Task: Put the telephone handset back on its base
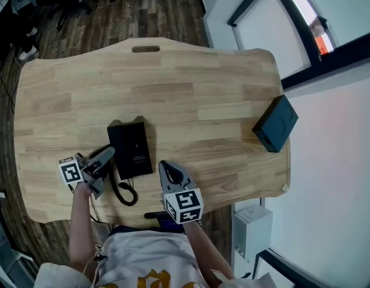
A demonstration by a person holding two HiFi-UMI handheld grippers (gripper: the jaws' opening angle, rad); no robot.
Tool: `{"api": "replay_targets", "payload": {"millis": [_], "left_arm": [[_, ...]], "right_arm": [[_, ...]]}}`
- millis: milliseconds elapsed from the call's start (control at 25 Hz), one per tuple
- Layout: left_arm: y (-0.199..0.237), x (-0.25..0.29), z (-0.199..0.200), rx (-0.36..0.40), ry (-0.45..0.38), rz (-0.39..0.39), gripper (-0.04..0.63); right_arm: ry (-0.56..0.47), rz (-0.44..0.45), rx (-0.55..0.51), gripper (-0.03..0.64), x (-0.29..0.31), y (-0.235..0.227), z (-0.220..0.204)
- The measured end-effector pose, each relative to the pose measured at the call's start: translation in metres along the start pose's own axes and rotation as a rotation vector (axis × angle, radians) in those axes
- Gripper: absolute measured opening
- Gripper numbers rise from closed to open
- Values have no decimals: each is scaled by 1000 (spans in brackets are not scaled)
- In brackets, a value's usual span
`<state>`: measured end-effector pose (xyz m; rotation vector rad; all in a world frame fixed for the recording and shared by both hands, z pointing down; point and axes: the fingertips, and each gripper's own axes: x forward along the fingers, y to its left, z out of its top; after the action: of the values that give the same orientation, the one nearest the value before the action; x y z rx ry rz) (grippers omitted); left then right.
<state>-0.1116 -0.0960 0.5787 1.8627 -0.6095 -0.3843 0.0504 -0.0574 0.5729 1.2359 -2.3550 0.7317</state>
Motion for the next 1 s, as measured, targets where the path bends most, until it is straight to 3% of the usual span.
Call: {"api": "replay_targets", "payload": {"millis": [360,840,1000], "left_arm": [[7,-2,-2,106,-21,124,69],[9,-4,-1,140,-48,216,74],[17,-4,-2,137,-53,238,124]], "right_arm": [[0,14,-1,6,2,-1,0],[1,25,2,6,0,3,0],[2,31,2,6,2,6,0]]}}
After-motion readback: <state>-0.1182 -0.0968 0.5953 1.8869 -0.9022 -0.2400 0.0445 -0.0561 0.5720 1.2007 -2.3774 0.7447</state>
